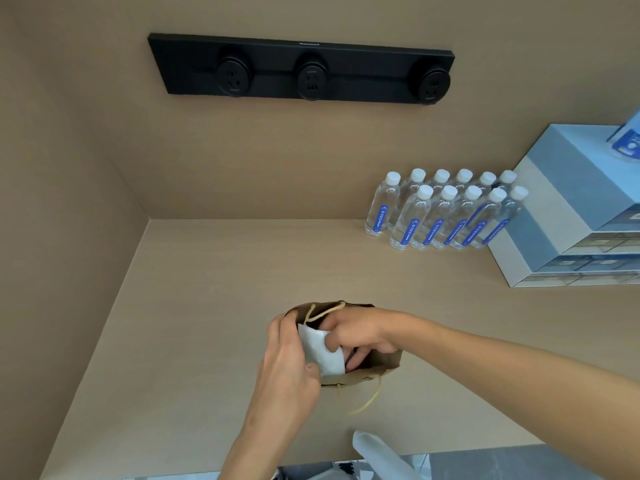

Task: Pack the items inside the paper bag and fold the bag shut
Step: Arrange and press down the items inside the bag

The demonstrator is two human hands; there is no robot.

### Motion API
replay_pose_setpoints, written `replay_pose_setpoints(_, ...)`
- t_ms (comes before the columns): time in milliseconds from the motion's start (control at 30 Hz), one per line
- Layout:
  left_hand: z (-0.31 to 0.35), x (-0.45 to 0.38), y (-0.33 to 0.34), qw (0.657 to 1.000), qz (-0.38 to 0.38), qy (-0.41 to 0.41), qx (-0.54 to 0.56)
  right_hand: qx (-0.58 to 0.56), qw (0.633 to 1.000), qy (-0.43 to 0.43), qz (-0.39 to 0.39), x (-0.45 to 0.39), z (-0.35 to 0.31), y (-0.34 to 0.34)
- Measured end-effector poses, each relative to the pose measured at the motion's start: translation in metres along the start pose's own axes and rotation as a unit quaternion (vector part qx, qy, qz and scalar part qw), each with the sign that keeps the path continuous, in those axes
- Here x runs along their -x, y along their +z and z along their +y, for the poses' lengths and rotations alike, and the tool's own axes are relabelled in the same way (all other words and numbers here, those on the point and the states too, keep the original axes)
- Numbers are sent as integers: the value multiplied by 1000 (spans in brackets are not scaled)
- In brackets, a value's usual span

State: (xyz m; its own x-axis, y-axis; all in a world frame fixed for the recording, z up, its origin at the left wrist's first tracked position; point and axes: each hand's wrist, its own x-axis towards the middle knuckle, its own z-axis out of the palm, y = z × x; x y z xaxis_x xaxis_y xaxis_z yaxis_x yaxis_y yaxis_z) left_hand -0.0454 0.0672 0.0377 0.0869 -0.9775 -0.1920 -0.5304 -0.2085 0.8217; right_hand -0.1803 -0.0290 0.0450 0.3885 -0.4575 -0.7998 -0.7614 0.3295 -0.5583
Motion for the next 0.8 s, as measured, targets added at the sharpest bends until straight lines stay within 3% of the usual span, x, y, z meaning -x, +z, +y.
replay_pose_setpoints(167,1,0,1,1000,5,-3,26,-44,994,-80,-58,20,0,2)
replay_pose_setpoints(333,7,0,2,998,-5,-40,46,-44,988,-85,-119,26,-5,6)
replay_pose_setpoints(433,5,0,2,999,-6,-32,30,-67,994,-83,-39,24,-3,7)
replay_pose_setpoints(600,8,1,-1,996,-28,-65,52,-19,981,-32,192,20,3,7)
replay_pose_setpoints(800,8,5,8,996,-47,-64,34,-93,977,88,168,-15,3,20)
